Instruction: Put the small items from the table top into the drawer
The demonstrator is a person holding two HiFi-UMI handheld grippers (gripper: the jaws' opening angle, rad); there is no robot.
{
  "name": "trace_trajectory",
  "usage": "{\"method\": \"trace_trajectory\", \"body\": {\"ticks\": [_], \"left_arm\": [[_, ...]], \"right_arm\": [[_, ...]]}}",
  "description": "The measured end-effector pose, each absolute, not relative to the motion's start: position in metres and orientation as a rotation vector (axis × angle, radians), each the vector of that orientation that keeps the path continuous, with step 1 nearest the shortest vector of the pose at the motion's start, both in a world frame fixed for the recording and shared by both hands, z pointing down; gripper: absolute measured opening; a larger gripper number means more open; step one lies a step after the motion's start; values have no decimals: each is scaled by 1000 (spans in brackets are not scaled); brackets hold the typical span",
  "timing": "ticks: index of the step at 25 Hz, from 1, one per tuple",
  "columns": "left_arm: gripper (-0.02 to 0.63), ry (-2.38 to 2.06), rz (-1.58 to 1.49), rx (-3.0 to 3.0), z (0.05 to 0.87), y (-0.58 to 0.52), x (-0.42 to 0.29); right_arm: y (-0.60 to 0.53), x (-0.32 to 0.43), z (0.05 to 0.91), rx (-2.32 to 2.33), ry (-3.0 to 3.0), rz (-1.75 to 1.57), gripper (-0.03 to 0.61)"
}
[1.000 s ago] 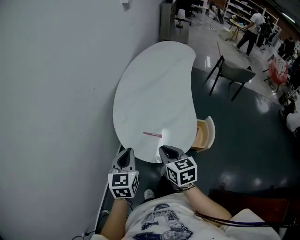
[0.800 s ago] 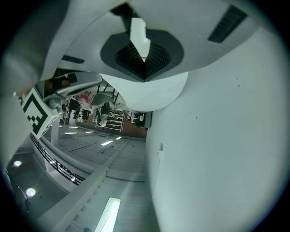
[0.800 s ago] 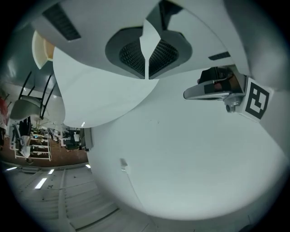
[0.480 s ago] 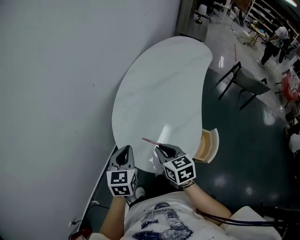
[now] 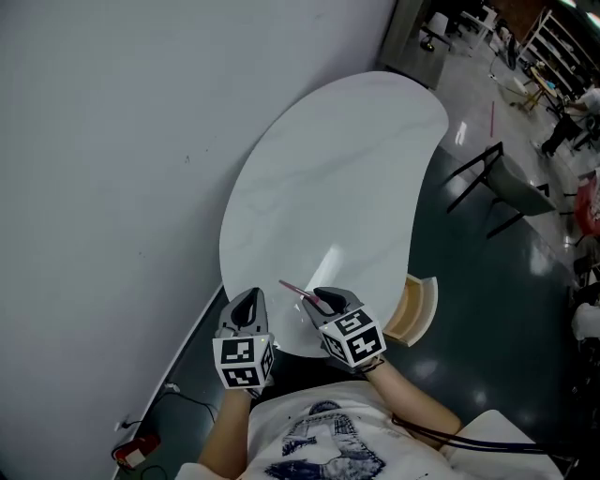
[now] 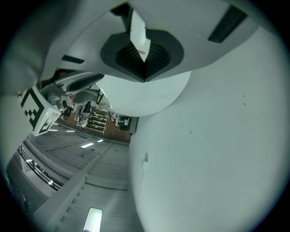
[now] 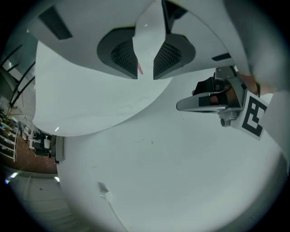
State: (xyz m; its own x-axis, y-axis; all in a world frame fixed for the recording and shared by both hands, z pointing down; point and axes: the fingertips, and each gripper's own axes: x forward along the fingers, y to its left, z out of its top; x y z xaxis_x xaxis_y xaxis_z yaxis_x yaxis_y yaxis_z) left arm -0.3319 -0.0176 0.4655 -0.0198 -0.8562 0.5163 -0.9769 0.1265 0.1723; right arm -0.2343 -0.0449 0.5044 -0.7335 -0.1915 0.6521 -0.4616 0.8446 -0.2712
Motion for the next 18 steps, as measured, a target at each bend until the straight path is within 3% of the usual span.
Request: {"method": "trace_trajectory", "body": {"ticks": [7,18], "left_arm": [[20,-1953,301,1676,478,-13,-336],[20,-1980,308,1578,494,-6,-351]], "right_arm": [[-42,-250,536,305,-2361,530,214],[-45,-264,565,228,-2306,409,216]]}}
